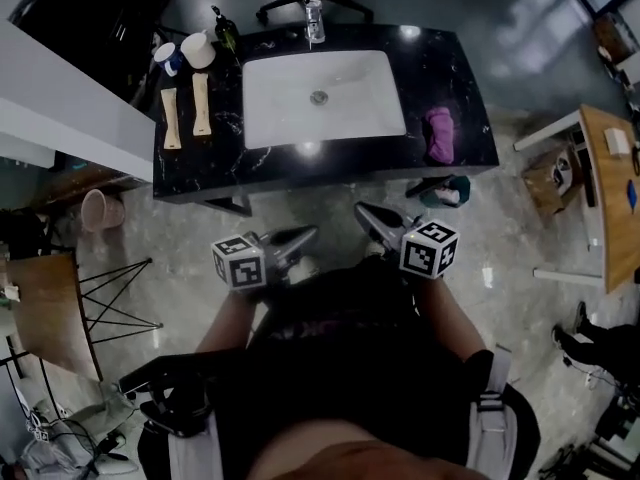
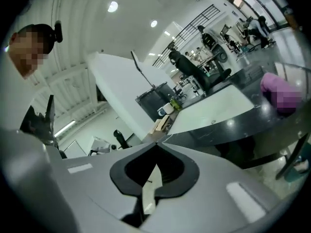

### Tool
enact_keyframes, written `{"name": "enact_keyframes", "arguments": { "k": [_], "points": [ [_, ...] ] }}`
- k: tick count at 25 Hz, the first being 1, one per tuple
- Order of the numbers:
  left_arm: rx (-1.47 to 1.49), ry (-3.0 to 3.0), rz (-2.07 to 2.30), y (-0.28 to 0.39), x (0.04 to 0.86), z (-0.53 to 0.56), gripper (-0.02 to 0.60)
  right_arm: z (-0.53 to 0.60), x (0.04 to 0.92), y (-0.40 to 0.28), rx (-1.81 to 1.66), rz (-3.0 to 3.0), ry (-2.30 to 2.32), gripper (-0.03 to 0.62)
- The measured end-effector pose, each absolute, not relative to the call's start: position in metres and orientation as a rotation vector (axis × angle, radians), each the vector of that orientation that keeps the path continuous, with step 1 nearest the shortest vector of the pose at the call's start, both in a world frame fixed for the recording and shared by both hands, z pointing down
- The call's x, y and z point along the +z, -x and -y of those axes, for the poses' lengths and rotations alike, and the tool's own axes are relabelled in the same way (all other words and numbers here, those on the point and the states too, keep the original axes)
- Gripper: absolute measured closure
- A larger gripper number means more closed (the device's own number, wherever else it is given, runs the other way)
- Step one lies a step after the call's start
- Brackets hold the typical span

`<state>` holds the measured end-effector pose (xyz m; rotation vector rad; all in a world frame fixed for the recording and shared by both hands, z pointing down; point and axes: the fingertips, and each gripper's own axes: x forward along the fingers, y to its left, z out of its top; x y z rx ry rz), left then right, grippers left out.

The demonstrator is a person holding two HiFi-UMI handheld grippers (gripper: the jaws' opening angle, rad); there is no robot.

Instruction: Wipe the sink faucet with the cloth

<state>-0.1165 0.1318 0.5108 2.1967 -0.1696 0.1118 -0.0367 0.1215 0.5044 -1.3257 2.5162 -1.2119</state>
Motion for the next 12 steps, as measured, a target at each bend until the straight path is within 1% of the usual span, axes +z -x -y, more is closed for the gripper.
{"name": "enact_keyframes", "arguments": {
  "k": [3, 8, 12],
  "points": [
    [0.169, -2.270, 0.146, 0.097, 0.504, -0.143, 0.581, -0.135, 0.510, 0.051, -1.232, -2.670, 1.232, 0.583],
    [0.161, -2.270, 0.139, 0.065, 0.500, -0.155, 0.581, -0.143, 0.504, 0.027, -1.198, -2.789, 1.208, 0.583],
    [0.135, -2.270, 0.194, 0.052, 0.499, -0.148, 0.581, -0.136, 0.506, 0.006, -1.228, -2.742, 1.174, 0.583]
  ]
}}
